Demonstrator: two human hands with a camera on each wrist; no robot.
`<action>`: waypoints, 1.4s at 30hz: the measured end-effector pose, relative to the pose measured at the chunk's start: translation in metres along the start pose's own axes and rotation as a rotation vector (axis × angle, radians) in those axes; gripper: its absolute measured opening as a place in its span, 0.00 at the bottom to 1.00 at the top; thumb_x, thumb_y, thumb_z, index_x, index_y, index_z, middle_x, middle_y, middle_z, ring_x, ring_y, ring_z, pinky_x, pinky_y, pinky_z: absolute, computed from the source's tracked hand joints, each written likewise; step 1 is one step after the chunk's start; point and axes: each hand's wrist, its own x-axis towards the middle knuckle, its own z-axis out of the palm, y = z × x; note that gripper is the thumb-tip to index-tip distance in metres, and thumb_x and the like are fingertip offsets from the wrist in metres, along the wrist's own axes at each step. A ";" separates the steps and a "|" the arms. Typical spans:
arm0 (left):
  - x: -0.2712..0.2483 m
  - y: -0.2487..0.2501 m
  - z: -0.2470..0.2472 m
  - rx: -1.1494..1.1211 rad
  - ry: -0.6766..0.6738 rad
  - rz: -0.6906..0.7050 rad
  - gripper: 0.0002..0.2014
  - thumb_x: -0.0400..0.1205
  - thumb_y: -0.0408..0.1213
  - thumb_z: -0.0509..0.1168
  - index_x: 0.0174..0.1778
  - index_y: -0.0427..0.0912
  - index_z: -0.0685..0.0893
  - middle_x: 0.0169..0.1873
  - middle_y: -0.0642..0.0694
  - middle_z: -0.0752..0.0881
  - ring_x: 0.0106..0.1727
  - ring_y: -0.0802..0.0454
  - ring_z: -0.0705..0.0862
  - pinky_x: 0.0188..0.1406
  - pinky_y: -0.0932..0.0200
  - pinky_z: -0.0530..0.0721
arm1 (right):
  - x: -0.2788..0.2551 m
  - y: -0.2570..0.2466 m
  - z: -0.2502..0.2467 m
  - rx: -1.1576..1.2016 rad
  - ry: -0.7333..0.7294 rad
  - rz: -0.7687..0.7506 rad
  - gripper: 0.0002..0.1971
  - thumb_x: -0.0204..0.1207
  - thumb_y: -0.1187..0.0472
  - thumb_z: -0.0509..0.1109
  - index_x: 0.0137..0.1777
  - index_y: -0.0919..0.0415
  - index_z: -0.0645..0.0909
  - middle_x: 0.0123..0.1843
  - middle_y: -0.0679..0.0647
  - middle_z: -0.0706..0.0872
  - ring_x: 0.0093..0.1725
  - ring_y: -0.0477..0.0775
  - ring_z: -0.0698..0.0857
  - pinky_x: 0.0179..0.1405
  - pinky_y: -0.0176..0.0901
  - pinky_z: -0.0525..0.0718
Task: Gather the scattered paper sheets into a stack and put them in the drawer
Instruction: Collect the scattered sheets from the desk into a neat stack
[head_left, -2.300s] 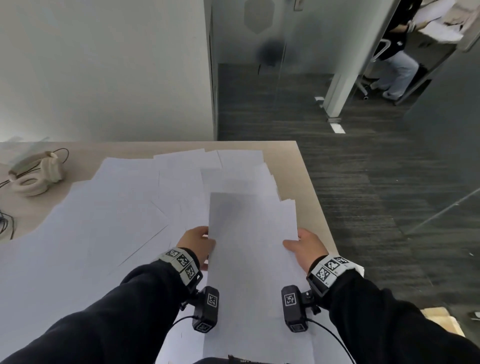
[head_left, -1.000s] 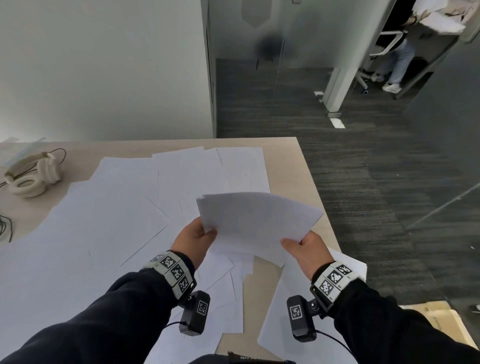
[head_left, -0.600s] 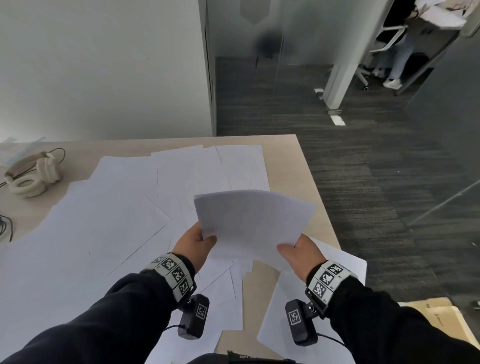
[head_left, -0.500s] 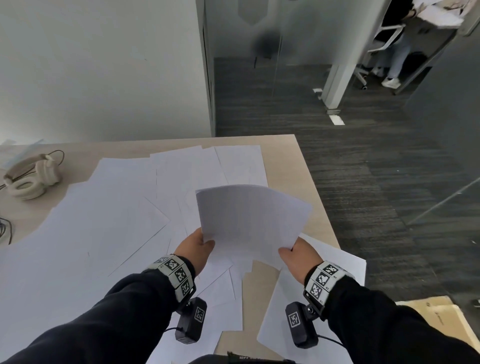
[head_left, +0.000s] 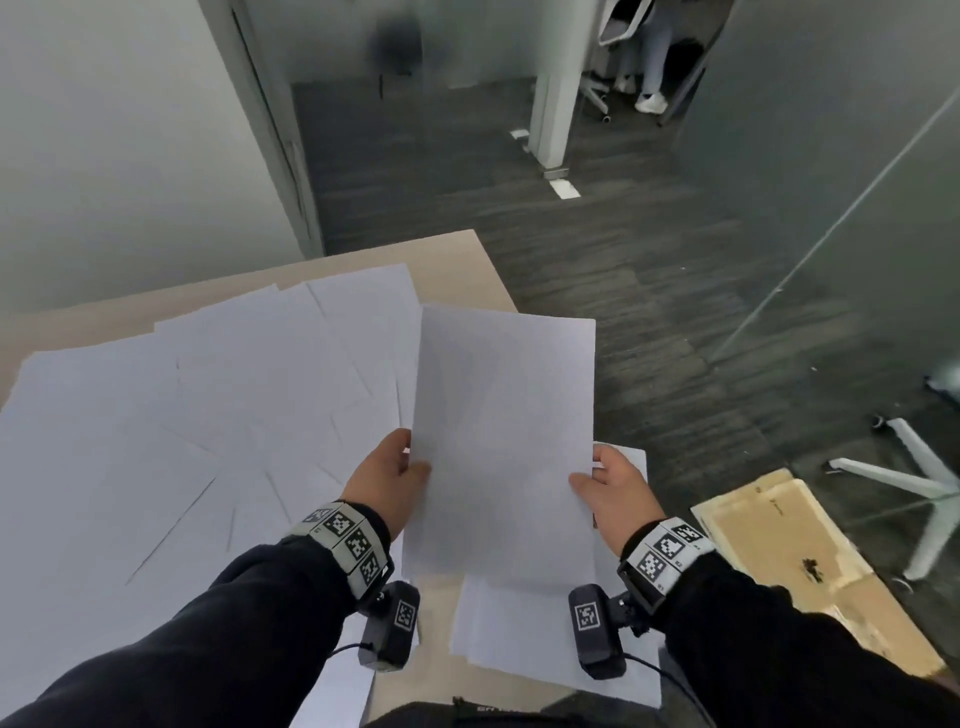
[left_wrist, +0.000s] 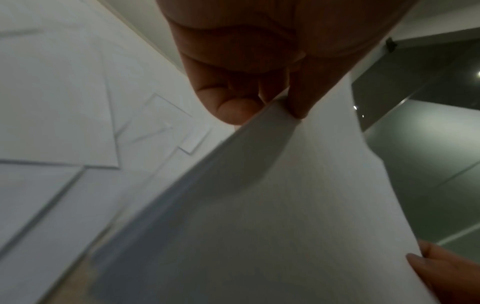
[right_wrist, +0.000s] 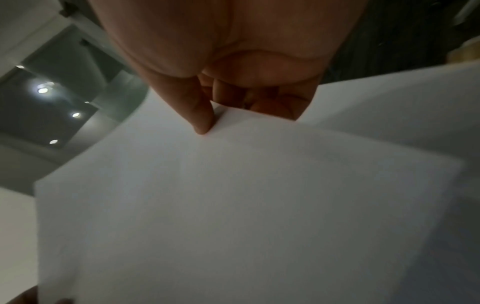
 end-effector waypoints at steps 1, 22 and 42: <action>0.003 0.001 0.011 0.008 -0.045 -0.015 0.11 0.82 0.35 0.62 0.54 0.58 0.81 0.42 0.53 0.92 0.44 0.50 0.91 0.50 0.47 0.89 | 0.000 0.010 -0.009 -0.010 0.022 0.038 0.09 0.79 0.68 0.65 0.56 0.56 0.80 0.45 0.56 0.91 0.30 0.43 0.87 0.23 0.30 0.77; 0.020 -0.041 0.079 0.545 -0.163 -0.122 0.28 0.75 0.41 0.71 0.73 0.45 0.75 0.64 0.47 0.74 0.56 0.52 0.80 0.58 0.59 0.80 | -0.009 0.100 -0.062 -0.437 0.131 0.308 0.15 0.77 0.52 0.69 0.60 0.57 0.81 0.47 0.48 0.84 0.45 0.50 0.82 0.48 0.41 0.77; -0.015 -0.054 0.025 0.330 -0.104 -0.101 0.05 0.81 0.43 0.64 0.46 0.60 0.83 0.53 0.56 0.82 0.51 0.58 0.82 0.49 0.60 0.77 | 0.014 0.050 -0.014 -0.419 0.058 0.108 0.10 0.77 0.53 0.68 0.58 0.50 0.79 0.51 0.51 0.82 0.46 0.50 0.83 0.47 0.44 0.78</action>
